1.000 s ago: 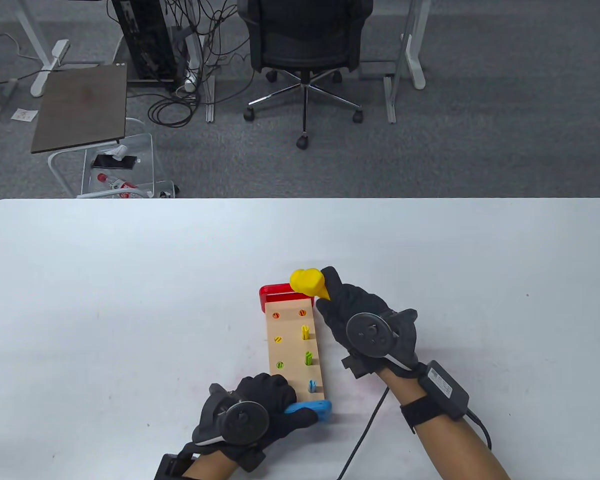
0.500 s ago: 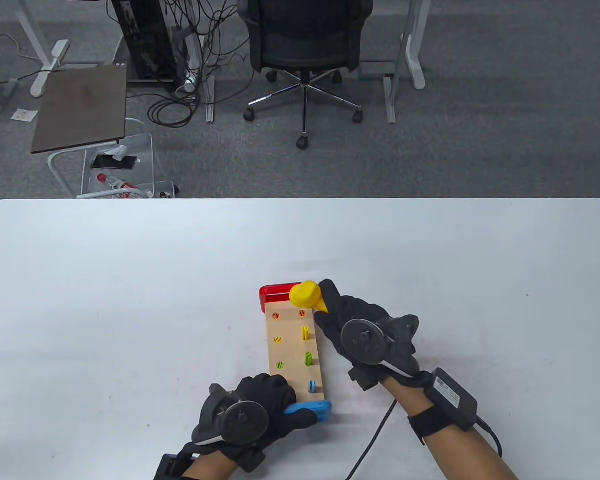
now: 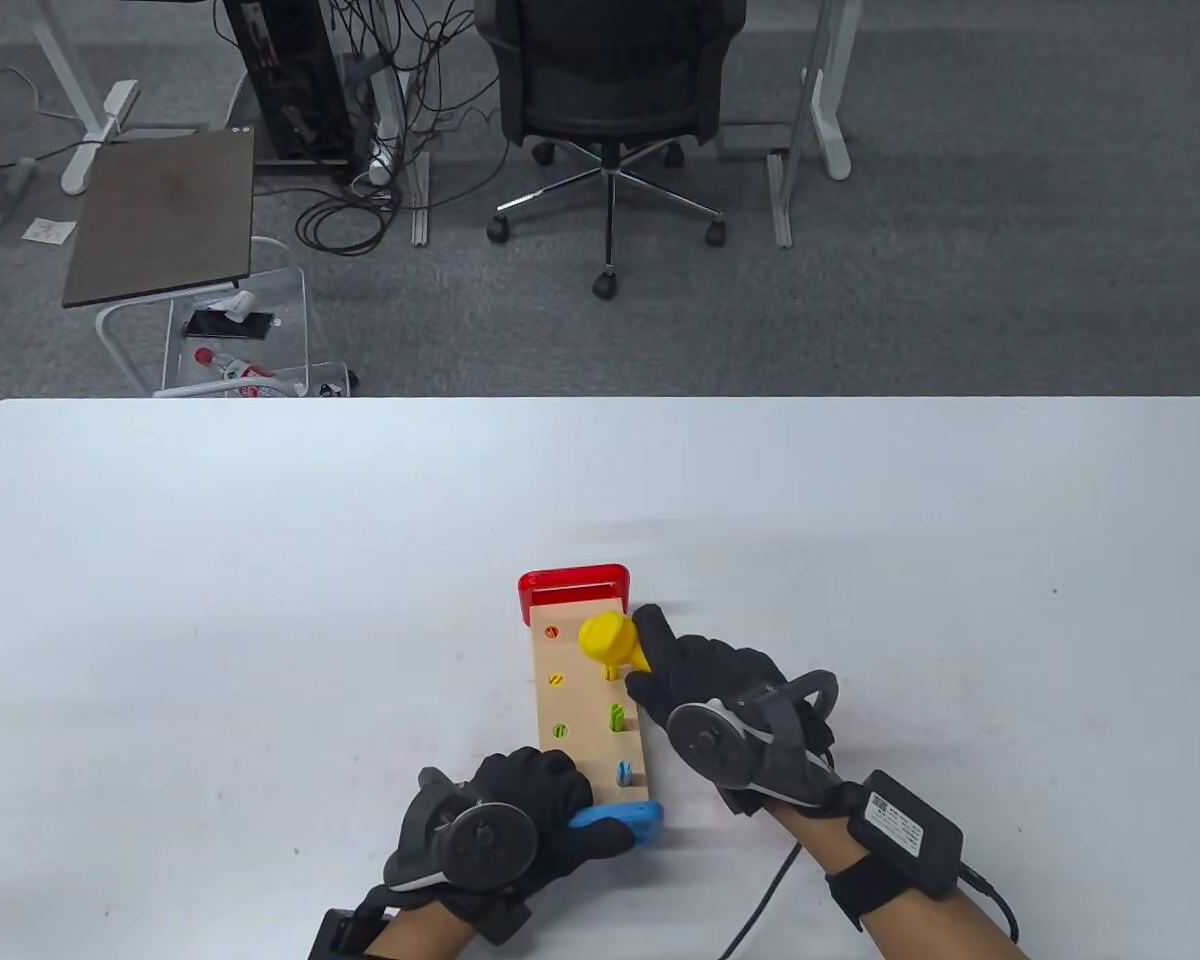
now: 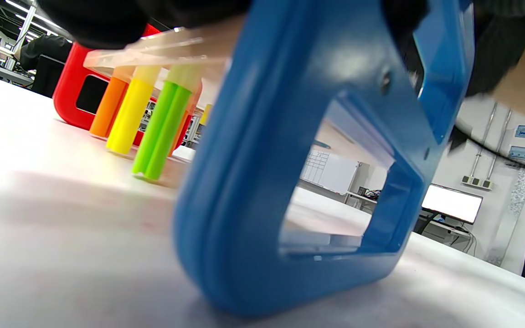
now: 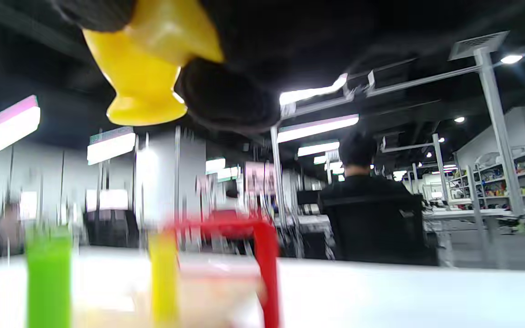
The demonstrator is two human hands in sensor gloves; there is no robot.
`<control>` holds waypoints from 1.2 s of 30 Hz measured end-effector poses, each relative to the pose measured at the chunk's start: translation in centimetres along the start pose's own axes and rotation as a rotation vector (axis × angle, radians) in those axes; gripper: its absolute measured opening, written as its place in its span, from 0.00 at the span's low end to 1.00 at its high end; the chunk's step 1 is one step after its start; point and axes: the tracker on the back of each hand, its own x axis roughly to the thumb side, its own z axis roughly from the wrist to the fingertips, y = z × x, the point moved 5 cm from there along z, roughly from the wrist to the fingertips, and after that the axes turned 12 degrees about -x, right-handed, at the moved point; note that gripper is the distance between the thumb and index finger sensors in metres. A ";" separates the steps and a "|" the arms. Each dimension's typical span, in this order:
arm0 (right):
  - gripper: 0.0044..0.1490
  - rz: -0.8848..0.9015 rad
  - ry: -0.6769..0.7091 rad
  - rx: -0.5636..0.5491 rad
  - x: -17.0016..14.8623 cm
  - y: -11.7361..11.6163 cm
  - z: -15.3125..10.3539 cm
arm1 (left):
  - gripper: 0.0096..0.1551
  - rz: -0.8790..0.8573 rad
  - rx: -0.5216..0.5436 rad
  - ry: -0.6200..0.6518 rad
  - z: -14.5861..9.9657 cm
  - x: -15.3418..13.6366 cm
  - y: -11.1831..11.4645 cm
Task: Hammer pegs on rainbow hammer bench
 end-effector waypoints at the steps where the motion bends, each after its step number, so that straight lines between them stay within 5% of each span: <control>1: 0.43 0.062 -0.035 -0.052 -0.1 1.4 0.7 | 0.33 -0.001 0.000 0.000 0.0 0.0 0.0; 4: 0.43 0.120 -0.055 -0.141 0.0 3.5 1.6 | 0.33 -0.001 -0.001 0.000 0.0 0.0 0.0; 6: 0.43 0.084 -0.025 -0.121 -0.1 2.0 0.8 | 0.33 -0.001 -0.001 0.000 0.0 0.0 0.0; 8: 0.42 -0.021 0.010 0.077 -0.3 -2.7 -1.0 | 0.33 0.000 -0.002 0.000 0.0 0.0 0.0; 9: 0.42 -0.191 0.014 0.381 -0.8 -7.6 -2.8 | 0.33 0.000 -0.001 0.000 0.0 0.0 0.0; 10: 0.43 -0.374 -0.026 0.518 -1.7 -8.4 -3.9 | 0.33 -0.001 -0.002 0.000 0.0 0.0 0.0; 12: 0.42 -0.156 0.104 0.211 -0.3 -6.3 -2.4 | 0.33 -0.002 0.000 0.002 0.0 0.0 0.0; 13: 0.42 -0.214 0.044 0.224 -0.6 -4.7 -2.1 | 0.32 -0.002 -0.001 0.001 0.0 0.0 0.0; 15: 0.42 -0.044 -0.018 0.059 -0.3 -1.1 0.0 | 0.33 -0.001 -0.001 0.001 0.0 0.0 0.0; 19: 0.42 0.062 -0.048 -0.035 0.2 1.6 1.3 | 0.33 -0.001 -0.002 0.001 0.0 0.0 0.0; 22: 0.42 0.036 -0.008 -0.041 0.1 0.1 0.2 | 0.33 -0.002 -0.002 0.001 0.0 0.0 0.0; 24: 0.42 -0.009 0.007 0.073 -0.3 -3.5 -1.5 | 0.33 -0.001 -0.002 0.001 0.0 0.0 0.0; 25: 0.42 -0.072 0.018 0.214 -0.5 -6.2 -2.5 | 0.33 -0.002 -0.002 0.001 0.0 0.0 0.0; 26: 0.43 -0.246 0.024 0.519 -1.1 -10.6 -4.3 | 0.33 -0.002 -0.002 0.001 0.0 0.0 0.0; 27: 0.43 -0.412 -0.045 0.533 -2.2 -8.6 -4.4 | 0.33 -0.003 -0.001 -0.001 0.0 0.0 0.0; 28: 0.43 -0.160 0.040 0.378 -1.0 -8.3 -3.7 | 0.33 -0.003 0.000 0.002 0.0 0.0 0.0; 30: 0.42 -0.233 0.032 0.301 -0.5 -5.7 -2.3 | 0.33 -0.002 -0.001 0.001 0.0 0.0 0.0; 36: 0.42 0.021 -0.016 -0.013 0.4 2.1 1.3 | 0.32 -0.003 -0.003 0.000 0.0 0.0 0.0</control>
